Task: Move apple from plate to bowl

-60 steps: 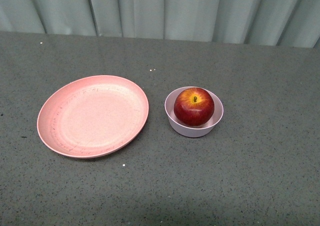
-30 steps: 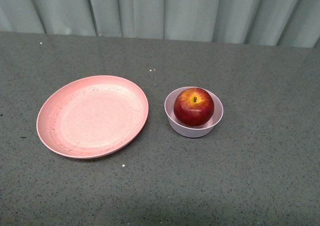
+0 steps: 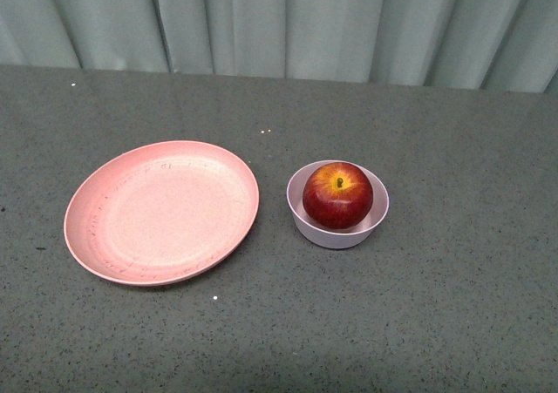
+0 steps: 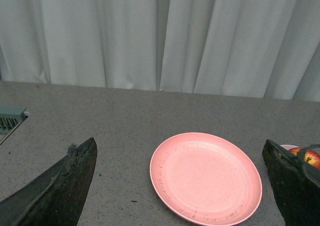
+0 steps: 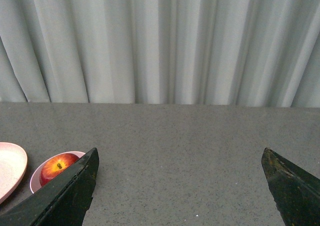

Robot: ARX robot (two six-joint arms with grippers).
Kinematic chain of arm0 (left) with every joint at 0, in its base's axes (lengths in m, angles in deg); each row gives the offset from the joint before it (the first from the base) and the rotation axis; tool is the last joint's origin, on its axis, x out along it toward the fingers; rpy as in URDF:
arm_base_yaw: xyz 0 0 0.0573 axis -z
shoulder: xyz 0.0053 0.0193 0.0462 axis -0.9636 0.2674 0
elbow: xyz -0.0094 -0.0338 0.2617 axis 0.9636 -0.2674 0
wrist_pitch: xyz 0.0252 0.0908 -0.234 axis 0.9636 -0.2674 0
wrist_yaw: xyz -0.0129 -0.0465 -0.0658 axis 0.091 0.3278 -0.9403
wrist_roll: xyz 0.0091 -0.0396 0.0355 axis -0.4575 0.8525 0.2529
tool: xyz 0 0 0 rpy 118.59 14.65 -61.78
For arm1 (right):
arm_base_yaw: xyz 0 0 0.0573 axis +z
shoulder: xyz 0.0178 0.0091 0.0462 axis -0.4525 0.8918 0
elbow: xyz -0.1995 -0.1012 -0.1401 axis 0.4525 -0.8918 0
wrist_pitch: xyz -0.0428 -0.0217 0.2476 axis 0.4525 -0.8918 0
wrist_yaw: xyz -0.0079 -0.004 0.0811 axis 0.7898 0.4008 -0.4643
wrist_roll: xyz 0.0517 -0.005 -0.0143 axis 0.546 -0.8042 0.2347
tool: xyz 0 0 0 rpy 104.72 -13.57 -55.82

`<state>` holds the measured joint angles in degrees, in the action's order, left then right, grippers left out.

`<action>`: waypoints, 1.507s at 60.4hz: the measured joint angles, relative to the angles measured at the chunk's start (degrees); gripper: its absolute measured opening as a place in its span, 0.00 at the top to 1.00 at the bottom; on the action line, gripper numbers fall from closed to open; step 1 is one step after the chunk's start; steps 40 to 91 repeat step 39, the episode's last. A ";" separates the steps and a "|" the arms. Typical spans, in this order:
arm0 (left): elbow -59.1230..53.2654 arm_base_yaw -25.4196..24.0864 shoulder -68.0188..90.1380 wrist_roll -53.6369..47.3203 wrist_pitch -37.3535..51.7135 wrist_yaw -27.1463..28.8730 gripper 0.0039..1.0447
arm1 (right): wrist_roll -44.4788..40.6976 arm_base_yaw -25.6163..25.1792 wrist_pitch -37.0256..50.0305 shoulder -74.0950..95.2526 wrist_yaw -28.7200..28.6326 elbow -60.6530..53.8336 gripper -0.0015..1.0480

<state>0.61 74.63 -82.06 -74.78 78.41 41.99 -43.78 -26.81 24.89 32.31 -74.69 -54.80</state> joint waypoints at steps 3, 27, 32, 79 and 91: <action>0.00 0.00 0.00 0.00 0.00 0.00 0.06 | 0.00 0.00 0.00 0.00 0.00 0.00 0.09; 0.00 0.00 0.00 0.00 0.00 0.00 0.06 | 0.00 0.00 0.00 0.00 0.00 0.00 0.09; 0.00 0.00 0.00 0.00 0.00 0.00 0.06 | 0.00 0.00 0.00 0.00 0.00 0.00 0.09; 0.00 0.00 0.00 0.00 0.00 0.00 0.06 | 0.00 0.00 0.00 0.00 0.00 0.00 0.09; 0.00 0.00 0.00 0.00 0.00 0.00 0.06 | 0.00 0.00 0.00 0.00 0.00 0.00 0.09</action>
